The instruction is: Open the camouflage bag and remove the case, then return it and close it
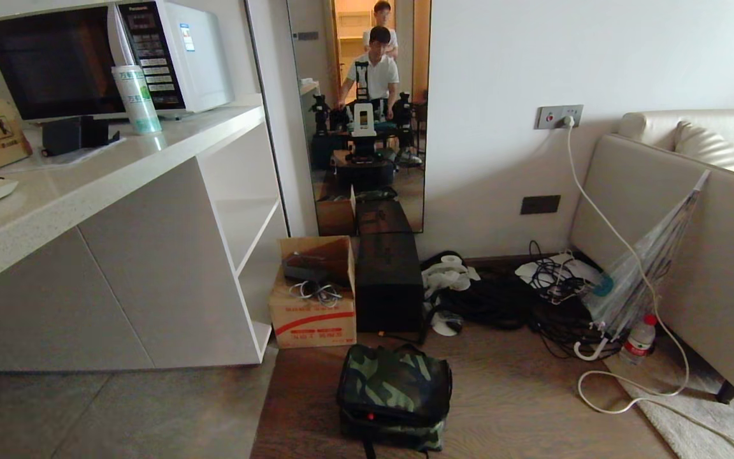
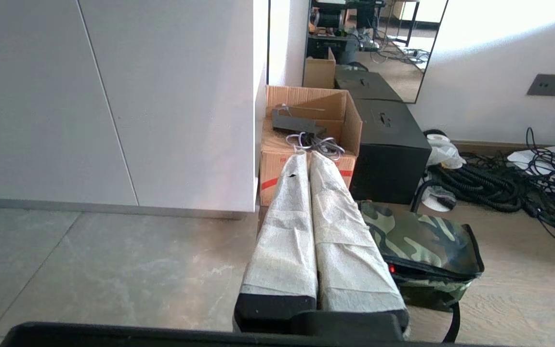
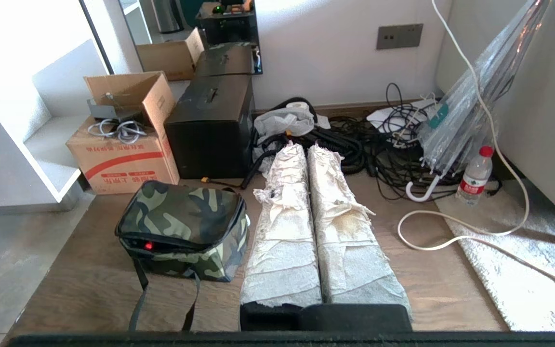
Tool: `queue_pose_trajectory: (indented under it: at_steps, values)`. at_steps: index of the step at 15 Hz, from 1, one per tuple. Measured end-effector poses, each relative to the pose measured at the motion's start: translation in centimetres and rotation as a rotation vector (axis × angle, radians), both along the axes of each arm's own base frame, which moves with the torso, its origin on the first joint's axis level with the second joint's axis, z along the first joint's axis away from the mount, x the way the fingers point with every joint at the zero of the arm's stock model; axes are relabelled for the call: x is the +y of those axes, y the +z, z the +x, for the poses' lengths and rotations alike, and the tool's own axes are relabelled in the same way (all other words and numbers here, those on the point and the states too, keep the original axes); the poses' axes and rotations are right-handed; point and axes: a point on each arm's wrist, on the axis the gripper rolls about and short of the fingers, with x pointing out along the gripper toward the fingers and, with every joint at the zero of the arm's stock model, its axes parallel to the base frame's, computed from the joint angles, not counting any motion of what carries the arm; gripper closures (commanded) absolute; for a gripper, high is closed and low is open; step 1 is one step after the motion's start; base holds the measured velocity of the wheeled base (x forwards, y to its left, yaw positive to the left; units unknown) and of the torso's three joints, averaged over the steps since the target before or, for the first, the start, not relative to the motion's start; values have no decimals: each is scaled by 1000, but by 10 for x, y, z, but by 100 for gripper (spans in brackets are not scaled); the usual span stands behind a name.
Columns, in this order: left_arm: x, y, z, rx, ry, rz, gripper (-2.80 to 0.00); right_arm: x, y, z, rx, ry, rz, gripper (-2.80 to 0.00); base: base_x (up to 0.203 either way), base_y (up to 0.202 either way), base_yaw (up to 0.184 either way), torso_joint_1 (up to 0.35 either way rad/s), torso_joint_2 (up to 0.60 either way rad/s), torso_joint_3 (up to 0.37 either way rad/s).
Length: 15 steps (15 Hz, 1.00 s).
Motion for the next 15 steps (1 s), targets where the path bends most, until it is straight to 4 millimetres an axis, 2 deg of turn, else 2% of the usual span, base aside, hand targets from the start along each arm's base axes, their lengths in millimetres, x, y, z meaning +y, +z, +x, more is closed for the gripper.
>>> queue_pose_trajectory:
  at_steps: [15]
  values:
    - [0,0,0,0,0,0,0,0,0,0,1,0,0,0,0,0,0,0,0,2]
